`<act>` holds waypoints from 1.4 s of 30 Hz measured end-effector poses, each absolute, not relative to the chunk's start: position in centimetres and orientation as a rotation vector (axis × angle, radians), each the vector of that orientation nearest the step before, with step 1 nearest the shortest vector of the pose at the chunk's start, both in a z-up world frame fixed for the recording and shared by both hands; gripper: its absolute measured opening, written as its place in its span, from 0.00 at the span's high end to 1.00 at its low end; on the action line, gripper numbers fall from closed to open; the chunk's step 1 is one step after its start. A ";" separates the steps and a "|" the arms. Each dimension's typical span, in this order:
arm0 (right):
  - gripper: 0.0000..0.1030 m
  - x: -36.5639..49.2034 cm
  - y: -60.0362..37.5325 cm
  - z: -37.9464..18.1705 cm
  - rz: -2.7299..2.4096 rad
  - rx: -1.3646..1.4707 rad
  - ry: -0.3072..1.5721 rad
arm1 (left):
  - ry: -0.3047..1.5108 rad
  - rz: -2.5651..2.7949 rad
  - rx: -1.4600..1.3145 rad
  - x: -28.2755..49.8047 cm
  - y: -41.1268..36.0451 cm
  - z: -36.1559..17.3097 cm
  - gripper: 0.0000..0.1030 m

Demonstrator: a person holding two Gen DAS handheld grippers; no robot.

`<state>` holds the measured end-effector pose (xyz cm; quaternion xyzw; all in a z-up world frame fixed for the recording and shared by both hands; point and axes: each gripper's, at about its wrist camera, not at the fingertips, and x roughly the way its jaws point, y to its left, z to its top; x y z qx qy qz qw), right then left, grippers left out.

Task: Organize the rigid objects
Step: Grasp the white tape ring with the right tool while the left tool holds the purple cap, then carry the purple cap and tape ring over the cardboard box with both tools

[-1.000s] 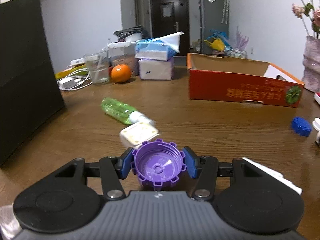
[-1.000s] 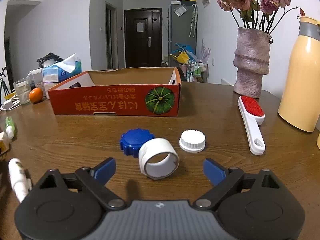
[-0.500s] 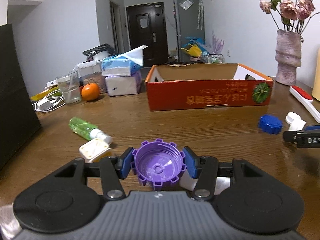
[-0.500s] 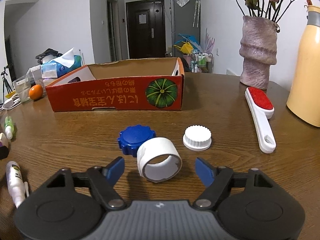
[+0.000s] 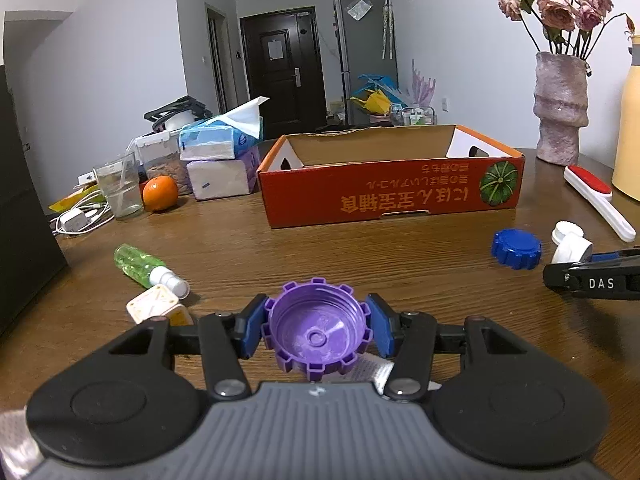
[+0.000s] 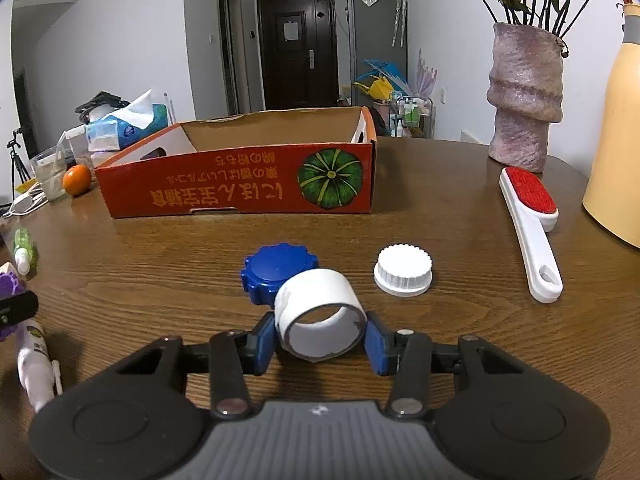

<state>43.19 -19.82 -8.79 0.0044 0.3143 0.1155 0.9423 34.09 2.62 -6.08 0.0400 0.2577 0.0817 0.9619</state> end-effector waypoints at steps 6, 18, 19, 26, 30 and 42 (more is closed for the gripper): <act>0.57 42.5 -19.8 -8.4 0.232 -0.003 0.595 | 0.519 0.158 0.088 34.2 1.7 -6.1 0.48; 0.57 40.3 -18.7 -7.3 0.260 -0.024 0.507 | 0.515 0.168 0.087 34.5 0.9 -5.7 0.48; 0.57 40.1 -18.7 -7.2 0.264 -0.020 0.503 | 0.516 0.168 0.085 34.4 1.0 -5.7 0.48; 0.57 38.9 -18.0 -5.9 0.302 -0.010 0.463 | 0.506 0.171 0.079 34.7 1.0 -4.9 0.48; 0.57 38.5 -17.4 -4.9 0.321 -0.013 0.437 | 0.493 0.180 0.070 35.1 1.5 -4.2 0.48; 0.57 39.3 -16.2 -2.5 0.345 -0.012 0.381 | 0.447 0.201 0.053 37.5 2.2 -1.8 0.47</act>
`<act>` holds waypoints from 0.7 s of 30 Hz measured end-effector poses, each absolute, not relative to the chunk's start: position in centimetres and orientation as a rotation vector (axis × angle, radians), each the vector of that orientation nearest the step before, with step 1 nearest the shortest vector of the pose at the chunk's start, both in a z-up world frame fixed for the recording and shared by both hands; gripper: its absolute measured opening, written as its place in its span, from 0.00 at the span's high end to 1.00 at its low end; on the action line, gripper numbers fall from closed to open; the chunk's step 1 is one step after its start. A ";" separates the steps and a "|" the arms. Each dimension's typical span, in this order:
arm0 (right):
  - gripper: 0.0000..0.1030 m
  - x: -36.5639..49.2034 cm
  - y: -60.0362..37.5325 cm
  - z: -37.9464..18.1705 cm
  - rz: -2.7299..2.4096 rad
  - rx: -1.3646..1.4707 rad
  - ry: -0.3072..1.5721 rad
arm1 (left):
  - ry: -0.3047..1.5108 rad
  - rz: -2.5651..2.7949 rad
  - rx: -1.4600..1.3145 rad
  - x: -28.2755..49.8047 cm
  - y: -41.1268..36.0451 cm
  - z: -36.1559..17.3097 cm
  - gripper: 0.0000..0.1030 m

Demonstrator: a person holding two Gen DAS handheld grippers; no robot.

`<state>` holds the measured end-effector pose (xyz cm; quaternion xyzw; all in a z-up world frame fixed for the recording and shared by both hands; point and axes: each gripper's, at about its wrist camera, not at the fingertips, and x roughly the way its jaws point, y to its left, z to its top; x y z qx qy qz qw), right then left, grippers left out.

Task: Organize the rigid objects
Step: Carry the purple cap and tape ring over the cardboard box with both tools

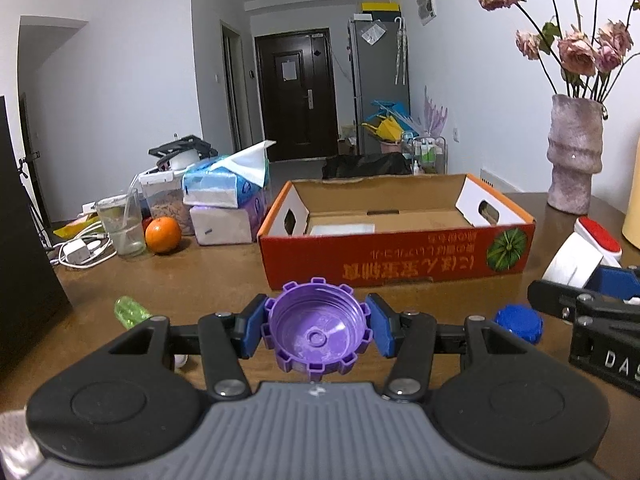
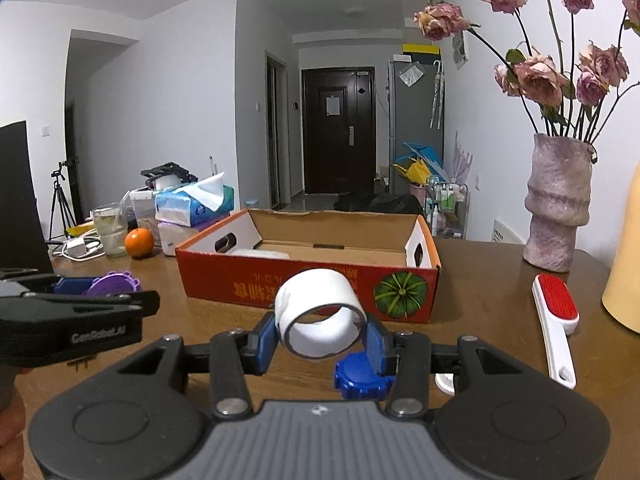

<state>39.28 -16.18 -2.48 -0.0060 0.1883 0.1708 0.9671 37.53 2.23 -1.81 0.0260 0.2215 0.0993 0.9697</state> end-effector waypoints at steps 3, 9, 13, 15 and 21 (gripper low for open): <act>0.57 39.8 -16.0 -2.0 0.345 -0.008 0.368 | 0.436 0.202 0.050 38.2 2.2 -1.4 0.47; 0.57 41.1 -15.6 -1.4 0.339 0.003 0.347 | 0.432 0.207 0.036 40.0 2.3 -1.0 0.47; 0.57 42.3 -15.3 -1.1 0.335 0.017 0.335 | 0.446 0.211 0.025 41.3 2.4 -1.1 0.47; 0.57 42.9 -15.0 -1.1 0.328 0.017 0.337 | 0.446 0.214 0.023 41.9 2.5 -1.1 0.47; 0.57 44.8 -14.7 -0.9 0.325 0.032 0.335 | 0.438 0.220 0.015 43.6 2.8 -0.9 0.47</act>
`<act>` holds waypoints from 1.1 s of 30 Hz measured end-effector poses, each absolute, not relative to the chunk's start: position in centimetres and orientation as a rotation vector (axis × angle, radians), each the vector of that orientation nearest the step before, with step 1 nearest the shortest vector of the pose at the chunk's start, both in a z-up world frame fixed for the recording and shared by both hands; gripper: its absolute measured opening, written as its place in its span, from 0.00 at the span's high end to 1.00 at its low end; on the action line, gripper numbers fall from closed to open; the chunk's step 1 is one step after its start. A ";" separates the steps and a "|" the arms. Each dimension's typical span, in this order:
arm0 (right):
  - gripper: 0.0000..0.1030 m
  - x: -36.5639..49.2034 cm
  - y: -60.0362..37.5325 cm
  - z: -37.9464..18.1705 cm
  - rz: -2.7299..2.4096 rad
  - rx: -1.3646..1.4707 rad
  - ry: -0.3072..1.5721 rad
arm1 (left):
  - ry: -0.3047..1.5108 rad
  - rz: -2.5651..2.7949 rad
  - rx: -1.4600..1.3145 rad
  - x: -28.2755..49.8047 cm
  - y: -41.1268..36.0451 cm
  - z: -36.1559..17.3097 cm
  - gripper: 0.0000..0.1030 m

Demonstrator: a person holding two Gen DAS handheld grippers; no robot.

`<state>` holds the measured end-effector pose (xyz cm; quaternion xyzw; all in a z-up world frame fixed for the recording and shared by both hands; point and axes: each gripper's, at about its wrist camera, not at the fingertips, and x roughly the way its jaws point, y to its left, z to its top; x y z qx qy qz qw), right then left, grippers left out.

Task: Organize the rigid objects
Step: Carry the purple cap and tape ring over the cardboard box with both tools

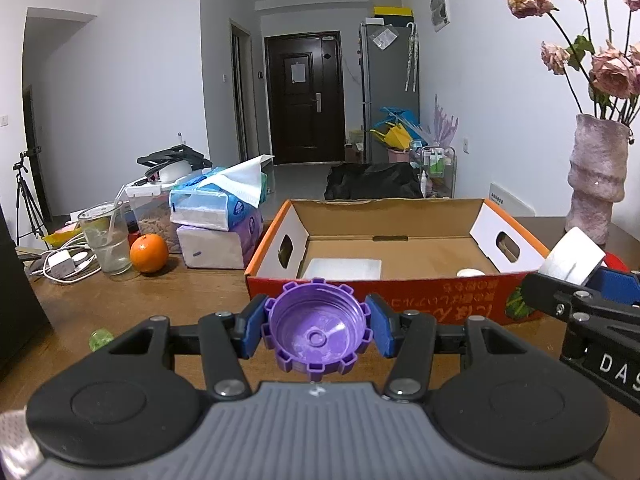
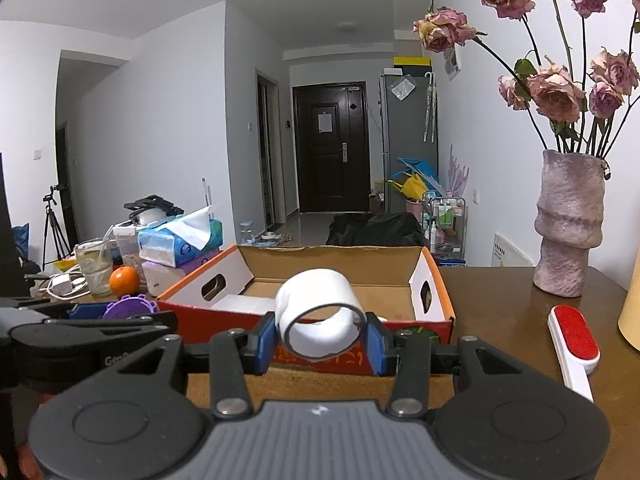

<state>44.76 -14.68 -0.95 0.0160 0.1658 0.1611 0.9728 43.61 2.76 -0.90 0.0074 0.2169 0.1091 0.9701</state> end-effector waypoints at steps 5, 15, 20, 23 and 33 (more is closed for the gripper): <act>0.57 46.0 -14.4 -0.9 0.325 0.037 0.337 | 0.437 0.220 0.004 45.2 3.0 -0.8 0.47; 0.57 49.2 -13.9 -1.0 0.318 0.049 0.337 | 0.417 0.217 -0.012 47.5 3.4 -0.3 0.47; 0.57 50.6 -13.7 -1.0 0.317 0.045 0.336 | 0.406 0.216 -0.006 49.0 3.4 0.0 0.47; 0.57 51.7 -13.5 -0.9 0.314 0.043 0.336 | 0.400 0.218 -0.002 49.8 3.4 0.1 0.47; 0.57 54.7 -12.9 -0.8 0.308 0.035 0.327 | 0.385 0.211 0.020 52.7 3.2 0.3 0.47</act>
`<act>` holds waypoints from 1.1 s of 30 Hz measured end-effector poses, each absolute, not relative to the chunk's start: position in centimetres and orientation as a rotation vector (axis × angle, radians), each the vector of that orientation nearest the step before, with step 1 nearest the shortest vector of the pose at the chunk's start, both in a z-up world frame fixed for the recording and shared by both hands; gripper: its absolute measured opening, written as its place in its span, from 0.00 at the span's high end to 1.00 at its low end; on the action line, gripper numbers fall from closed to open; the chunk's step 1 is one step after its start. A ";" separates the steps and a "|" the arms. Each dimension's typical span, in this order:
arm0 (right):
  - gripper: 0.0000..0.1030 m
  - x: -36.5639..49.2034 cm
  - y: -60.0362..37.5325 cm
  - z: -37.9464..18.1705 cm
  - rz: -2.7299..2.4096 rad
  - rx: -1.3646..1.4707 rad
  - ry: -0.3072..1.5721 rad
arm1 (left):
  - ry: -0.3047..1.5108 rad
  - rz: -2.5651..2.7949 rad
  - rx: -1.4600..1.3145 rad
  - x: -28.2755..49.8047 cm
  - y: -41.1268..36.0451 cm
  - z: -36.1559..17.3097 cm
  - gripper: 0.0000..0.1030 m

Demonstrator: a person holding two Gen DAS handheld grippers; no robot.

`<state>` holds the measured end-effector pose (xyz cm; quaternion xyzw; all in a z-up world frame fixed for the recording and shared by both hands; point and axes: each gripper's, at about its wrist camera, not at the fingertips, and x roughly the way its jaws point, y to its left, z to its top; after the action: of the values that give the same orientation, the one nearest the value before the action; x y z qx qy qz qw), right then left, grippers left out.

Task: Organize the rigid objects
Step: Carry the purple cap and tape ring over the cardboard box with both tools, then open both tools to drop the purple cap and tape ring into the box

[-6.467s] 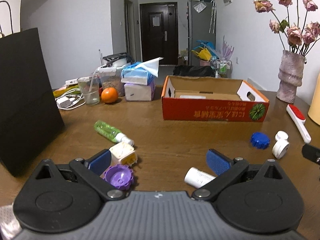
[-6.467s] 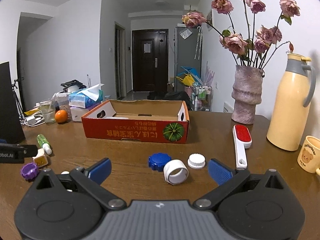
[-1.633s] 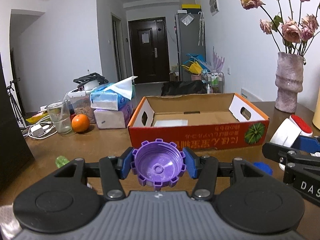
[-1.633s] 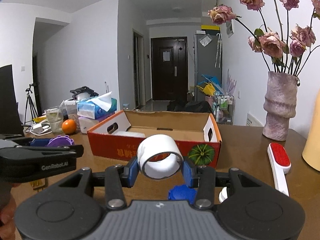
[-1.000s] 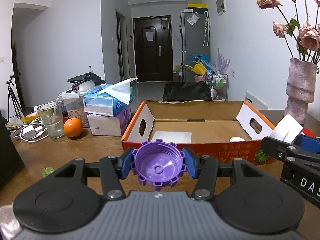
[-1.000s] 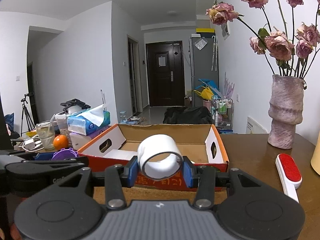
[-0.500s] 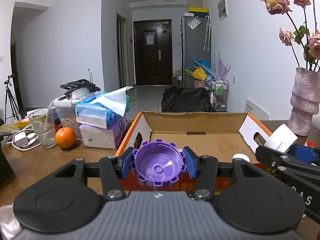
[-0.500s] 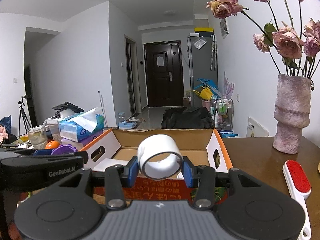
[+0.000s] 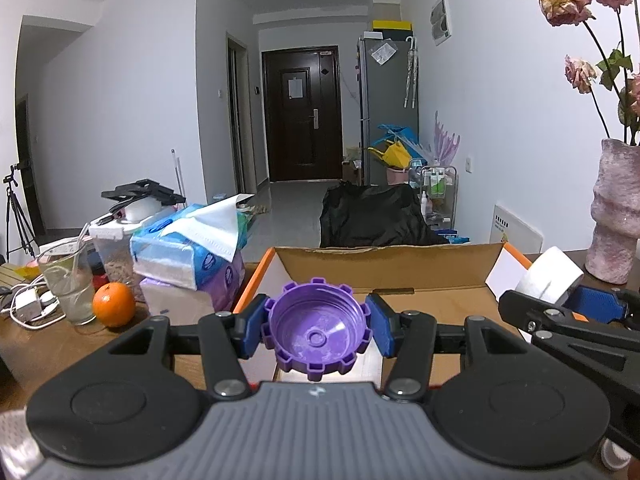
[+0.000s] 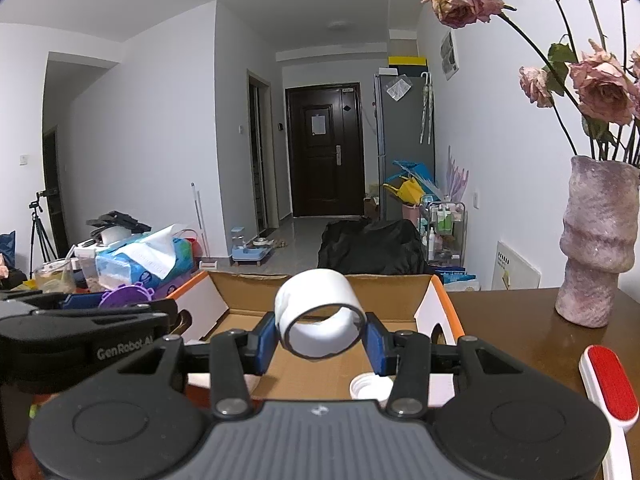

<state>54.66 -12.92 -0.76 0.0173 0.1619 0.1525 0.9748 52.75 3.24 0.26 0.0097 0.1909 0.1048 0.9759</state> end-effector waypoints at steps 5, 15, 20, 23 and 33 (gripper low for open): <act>0.57 56.1 -12.6 -0.8 0.302 0.028 0.326 | 0.383 0.211 0.027 54.4 3.4 0.1 0.47; 0.57 58.9 -11.9 -1.0 0.292 0.003 0.337 | 0.393 0.218 0.043 57.6 3.5 -0.3 0.47; 0.57 59.9 -11.7 -1.2 0.282 -0.006 0.347 | 0.397 0.221 0.050 59.0 3.7 -0.6 0.47; 0.57 60.3 -11.5 -1.4 0.280 -0.012 0.352 | 0.402 0.221 0.051 59.6 3.9 -0.7 0.47; 0.40 61.1 -11.6 -1.5 0.262 -0.022 0.381 | 0.406 0.237 0.053 60.3 4.6 -0.9 0.16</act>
<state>61.11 -11.59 -1.52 -0.0110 0.1887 0.1297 0.9734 60.32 4.62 -0.89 0.0264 0.2011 0.1176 0.9721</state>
